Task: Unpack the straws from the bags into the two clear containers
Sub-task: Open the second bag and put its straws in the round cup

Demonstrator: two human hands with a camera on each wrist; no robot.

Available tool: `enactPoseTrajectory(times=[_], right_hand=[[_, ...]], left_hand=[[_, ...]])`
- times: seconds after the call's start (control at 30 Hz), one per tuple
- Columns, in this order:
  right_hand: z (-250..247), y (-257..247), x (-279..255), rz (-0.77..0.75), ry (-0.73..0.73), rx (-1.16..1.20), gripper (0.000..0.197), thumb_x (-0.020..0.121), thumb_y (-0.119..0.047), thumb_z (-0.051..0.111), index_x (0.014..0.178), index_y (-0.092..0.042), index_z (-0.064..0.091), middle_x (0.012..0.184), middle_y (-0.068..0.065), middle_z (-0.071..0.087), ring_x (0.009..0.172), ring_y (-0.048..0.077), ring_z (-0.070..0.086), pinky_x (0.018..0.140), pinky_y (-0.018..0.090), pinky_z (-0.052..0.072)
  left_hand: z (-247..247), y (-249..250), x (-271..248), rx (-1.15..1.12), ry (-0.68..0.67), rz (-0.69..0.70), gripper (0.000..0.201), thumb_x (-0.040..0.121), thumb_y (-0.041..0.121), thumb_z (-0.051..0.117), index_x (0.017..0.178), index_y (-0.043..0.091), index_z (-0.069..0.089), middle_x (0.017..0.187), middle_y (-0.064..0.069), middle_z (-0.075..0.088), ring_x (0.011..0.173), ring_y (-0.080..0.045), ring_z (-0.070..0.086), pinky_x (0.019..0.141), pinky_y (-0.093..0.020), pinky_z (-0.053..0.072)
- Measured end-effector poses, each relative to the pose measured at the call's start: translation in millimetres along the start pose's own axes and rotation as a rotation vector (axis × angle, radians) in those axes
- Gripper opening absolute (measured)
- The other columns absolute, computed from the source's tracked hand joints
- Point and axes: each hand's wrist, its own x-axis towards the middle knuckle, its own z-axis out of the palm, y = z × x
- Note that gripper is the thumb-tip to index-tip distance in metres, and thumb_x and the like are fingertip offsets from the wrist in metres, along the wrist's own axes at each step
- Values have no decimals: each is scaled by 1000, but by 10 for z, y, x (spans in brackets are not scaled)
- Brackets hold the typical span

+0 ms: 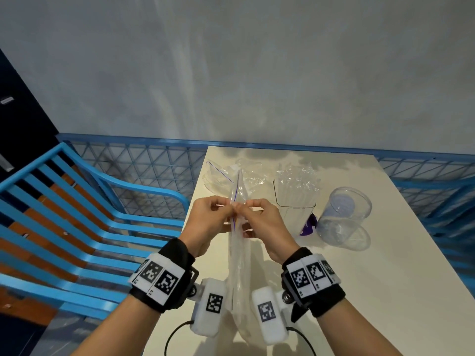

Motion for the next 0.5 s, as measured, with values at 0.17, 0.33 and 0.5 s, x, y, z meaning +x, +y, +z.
enactPoseTrajectory(times=[0.17,0.33,0.5], right_hand=[[-56,-48,5,-79,-86,-65,18,88,3,53,83,1,70,78,19,69,70,28,64,73,41,57],[-107,-75,-52,-58,-198,3,16,88,5,56,81,-2,70,66,5,67,58,15,62,57,23,53],[-407,-170,113,-171,155,-186,16,86,-3,57,77,-9,69,61,2,61,55,17,55,57,28,54]], left_hand=[[-24,-42,18,48,-11,-90,17,88,9,67,103,6,60,81,-12,66,65,-14,59,62,-27,56],[-108,8,9,22,-75,-93,25,85,0,69,105,-13,61,81,-17,66,65,-18,62,60,-20,59],[-354,30,73,89,69,-41,16,90,1,64,100,-11,63,85,-16,59,64,-17,56,58,-19,59]])
